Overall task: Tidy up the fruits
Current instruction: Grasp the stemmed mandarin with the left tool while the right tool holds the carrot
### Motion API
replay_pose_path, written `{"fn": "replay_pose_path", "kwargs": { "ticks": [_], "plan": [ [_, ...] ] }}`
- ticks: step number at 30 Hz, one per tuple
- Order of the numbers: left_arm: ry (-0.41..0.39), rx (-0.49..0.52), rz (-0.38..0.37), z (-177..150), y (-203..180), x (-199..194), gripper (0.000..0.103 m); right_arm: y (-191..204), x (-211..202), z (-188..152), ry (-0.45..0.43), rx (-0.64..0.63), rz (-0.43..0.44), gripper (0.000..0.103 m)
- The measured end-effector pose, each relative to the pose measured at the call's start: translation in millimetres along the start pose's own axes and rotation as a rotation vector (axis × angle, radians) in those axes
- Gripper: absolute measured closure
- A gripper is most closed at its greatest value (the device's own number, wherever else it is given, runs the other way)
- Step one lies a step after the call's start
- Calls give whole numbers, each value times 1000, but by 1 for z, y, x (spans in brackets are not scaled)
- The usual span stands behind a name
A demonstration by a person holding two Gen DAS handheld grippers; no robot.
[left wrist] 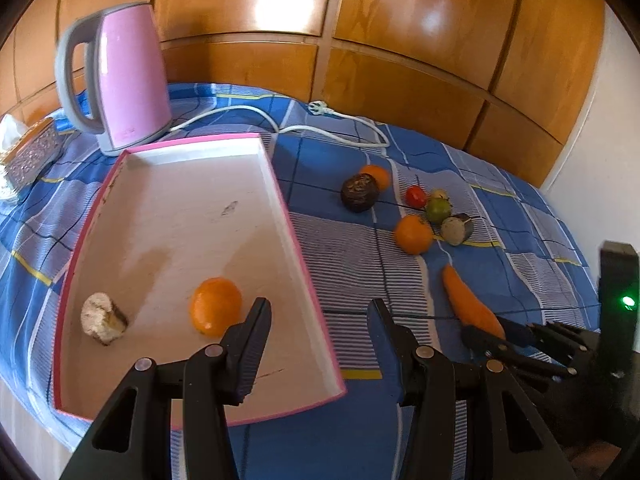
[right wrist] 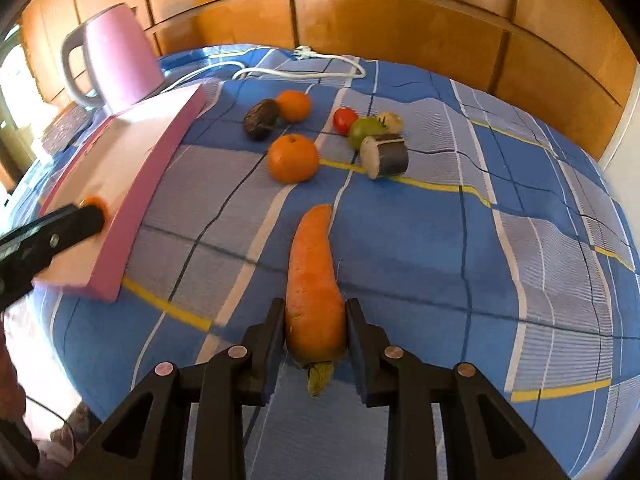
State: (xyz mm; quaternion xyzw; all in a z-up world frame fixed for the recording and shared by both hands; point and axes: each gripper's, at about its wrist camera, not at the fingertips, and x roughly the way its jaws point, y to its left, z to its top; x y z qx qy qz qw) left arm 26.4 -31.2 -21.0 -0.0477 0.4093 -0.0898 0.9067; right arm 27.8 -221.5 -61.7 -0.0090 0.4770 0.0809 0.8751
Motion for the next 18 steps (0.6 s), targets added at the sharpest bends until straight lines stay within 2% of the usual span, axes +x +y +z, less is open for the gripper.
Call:
{"fn": "replay_pose_path", "kwargs": {
  "ticks": [9, 18],
  "plan": [
    [22, 41, -47, 13, -27, 21, 52, -11, 19, 20, -6, 57, -15, 74],
    [60, 39, -112, 34, -49, 50, 52, -12, 24, 24, -45, 38, -22, 74]
  ]
}}
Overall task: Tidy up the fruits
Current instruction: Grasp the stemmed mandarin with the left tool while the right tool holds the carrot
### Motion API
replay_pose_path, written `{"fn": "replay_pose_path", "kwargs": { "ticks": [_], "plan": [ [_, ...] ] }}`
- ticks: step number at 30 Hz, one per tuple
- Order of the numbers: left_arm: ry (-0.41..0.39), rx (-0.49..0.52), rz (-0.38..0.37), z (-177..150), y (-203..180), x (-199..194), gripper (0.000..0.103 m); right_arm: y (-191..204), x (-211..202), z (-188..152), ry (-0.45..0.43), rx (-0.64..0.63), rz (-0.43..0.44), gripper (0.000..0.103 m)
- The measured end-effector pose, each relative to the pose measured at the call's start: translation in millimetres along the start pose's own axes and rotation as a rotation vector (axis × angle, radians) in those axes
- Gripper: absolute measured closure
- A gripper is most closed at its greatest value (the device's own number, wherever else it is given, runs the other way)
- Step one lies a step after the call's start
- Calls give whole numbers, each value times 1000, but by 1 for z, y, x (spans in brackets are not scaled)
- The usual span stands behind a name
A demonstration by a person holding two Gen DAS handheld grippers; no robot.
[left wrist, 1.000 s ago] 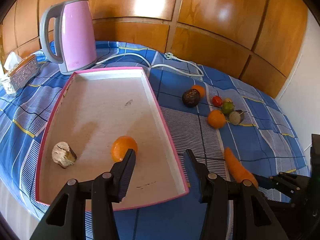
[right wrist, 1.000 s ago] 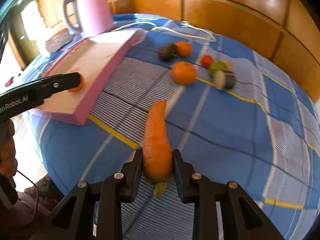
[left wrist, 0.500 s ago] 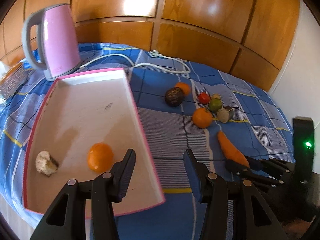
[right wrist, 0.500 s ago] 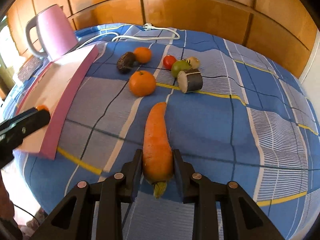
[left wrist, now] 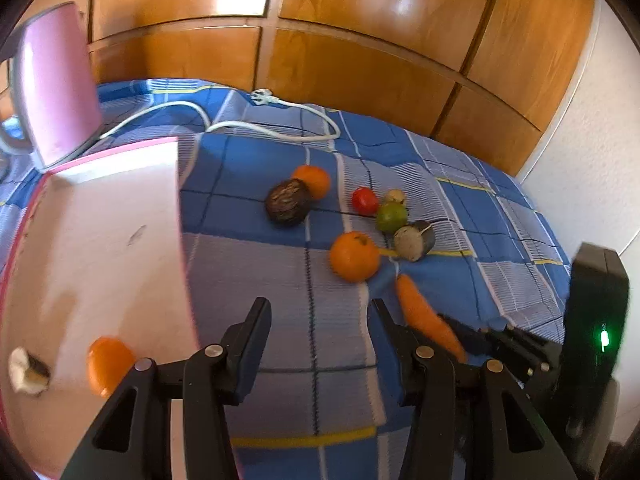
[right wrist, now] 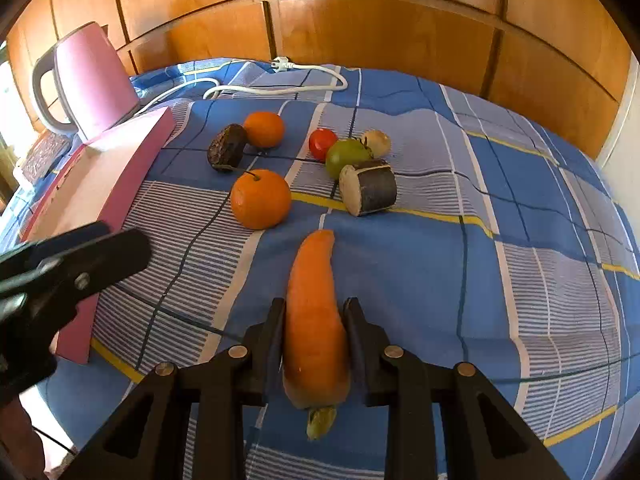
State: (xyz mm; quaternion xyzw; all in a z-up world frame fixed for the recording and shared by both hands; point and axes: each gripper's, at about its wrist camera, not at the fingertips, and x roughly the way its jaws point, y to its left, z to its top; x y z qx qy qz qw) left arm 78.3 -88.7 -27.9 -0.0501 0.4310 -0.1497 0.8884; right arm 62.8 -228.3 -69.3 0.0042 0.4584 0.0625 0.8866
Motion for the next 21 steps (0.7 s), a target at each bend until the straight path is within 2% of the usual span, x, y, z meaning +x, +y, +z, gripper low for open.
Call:
{"fn": "replay_pose_path", "kwargs": {
  "ticks": [10, 21],
  "plan": [
    [55, 37, -21, 20, -16, 39, 52, -8, 1, -1, -21, 13, 54, 74],
    [108, 23, -28, 29, -18, 74, 53, -10, 1, -4, -44, 43, 76, 73]
  ]
}}
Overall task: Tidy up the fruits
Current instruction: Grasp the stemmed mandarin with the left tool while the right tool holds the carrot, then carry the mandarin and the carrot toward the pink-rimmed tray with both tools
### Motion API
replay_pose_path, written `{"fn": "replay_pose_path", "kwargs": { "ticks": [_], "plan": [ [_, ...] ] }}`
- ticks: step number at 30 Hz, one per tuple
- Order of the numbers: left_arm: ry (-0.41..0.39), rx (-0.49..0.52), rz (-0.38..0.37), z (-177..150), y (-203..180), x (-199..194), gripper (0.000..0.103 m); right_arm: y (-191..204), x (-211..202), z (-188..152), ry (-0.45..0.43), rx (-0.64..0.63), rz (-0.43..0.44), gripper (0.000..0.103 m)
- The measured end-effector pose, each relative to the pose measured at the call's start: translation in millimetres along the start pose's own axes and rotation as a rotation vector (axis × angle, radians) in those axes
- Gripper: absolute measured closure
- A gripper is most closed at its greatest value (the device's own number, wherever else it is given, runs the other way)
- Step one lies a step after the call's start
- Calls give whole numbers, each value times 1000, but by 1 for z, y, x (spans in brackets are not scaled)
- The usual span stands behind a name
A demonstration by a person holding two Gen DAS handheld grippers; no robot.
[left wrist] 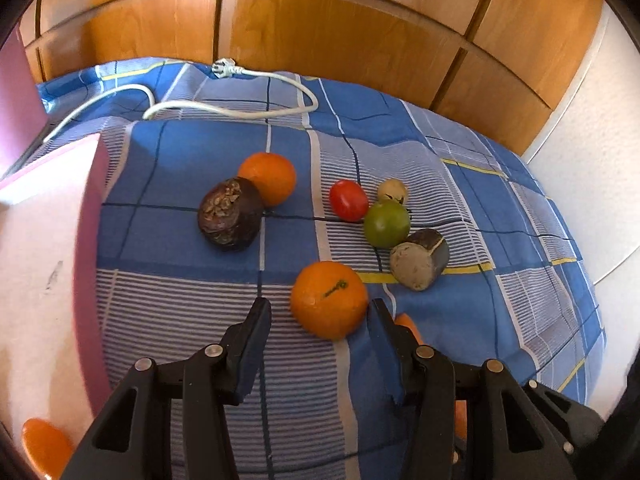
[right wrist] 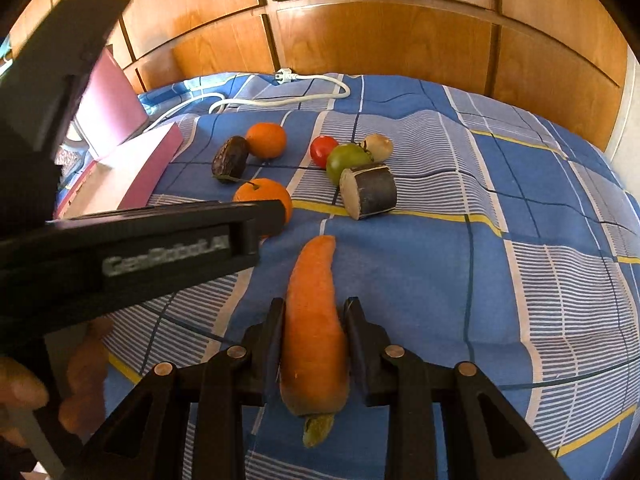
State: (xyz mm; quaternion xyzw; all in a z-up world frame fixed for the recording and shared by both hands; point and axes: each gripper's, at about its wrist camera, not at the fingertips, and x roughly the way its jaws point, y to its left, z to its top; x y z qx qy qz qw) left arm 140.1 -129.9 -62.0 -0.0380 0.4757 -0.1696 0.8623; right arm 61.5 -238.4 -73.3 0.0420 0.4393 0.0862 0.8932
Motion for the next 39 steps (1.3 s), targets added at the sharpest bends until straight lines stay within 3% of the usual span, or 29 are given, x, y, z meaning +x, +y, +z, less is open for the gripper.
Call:
{"fn": "replay_pose_path", "kwargs": {
  "ticks": [3, 5, 18, 39],
  "plan": [
    [-12, 14, 13, 2, -3, 4, 55, -1, 0, -1, -12, 7, 5, 72],
    [-15, 19, 3, 1, -3, 4, 63, 0, -1, -2, -20, 7, 2, 73],
    [-20, 5, 55, -33, 0, -26, 64, 8, -6, -5, -1, -34, -30, 74],
    [-115, -23, 73, -62, 14, -94, 65, 13, -30, -12, 30, 88, 58, 75]
  ]
}}
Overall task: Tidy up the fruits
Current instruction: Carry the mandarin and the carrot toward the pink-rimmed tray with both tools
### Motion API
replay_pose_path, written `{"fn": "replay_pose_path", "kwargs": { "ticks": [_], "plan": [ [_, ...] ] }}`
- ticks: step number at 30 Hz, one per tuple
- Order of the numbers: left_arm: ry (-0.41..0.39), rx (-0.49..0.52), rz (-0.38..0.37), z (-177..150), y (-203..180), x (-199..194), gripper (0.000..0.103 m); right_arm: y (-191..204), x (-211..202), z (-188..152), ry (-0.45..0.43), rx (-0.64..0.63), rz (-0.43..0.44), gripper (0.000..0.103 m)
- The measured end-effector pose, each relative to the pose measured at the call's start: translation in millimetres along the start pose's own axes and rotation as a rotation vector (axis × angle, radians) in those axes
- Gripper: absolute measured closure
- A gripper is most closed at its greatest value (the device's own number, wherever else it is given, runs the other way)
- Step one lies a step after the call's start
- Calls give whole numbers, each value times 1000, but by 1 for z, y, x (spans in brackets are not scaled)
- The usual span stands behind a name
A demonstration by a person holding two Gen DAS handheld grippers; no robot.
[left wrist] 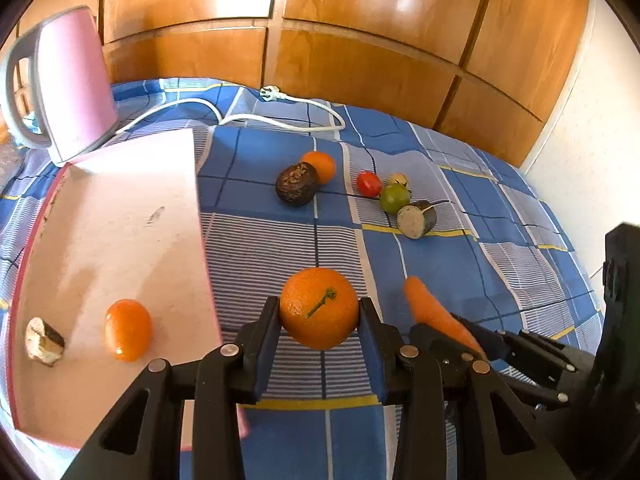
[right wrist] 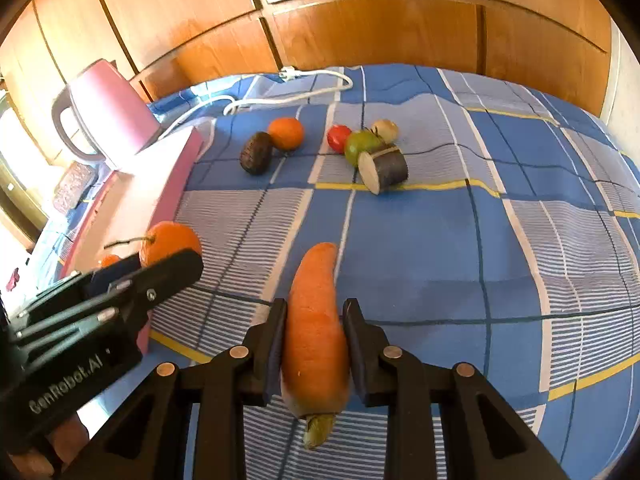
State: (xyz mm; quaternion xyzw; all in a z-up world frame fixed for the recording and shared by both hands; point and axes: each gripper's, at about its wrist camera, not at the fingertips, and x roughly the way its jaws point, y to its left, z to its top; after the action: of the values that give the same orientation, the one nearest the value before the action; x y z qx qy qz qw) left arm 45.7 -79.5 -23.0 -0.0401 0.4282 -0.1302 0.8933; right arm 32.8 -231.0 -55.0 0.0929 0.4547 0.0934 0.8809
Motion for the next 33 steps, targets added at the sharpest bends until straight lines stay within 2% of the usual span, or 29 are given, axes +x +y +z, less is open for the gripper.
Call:
{"fn": "replay_pose_path", "kwargs": {
  "ticks": [7, 13, 20, 28, 33],
  "plan": [
    [-26, -35, 10, -2, 15, -13, 65, 14, -10, 9, -27, -28, 15, 75],
    [-58, -93, 44, 1, 44, -26, 64, 33, -12, 20, -40, -75, 31, 75],
    [-100, -190, 130, 6, 94, -39, 64, 74, -8, 40, -47, -161, 90, 75],
    [-111, -257, 241, 3, 140, -42, 64, 134, 14, 59, -28, -265, 152, 75],
    [-107, -286, 263, 1, 155, -40, 64, 161, 33, 73, 2, -270, 188, 74]
  ]
}}
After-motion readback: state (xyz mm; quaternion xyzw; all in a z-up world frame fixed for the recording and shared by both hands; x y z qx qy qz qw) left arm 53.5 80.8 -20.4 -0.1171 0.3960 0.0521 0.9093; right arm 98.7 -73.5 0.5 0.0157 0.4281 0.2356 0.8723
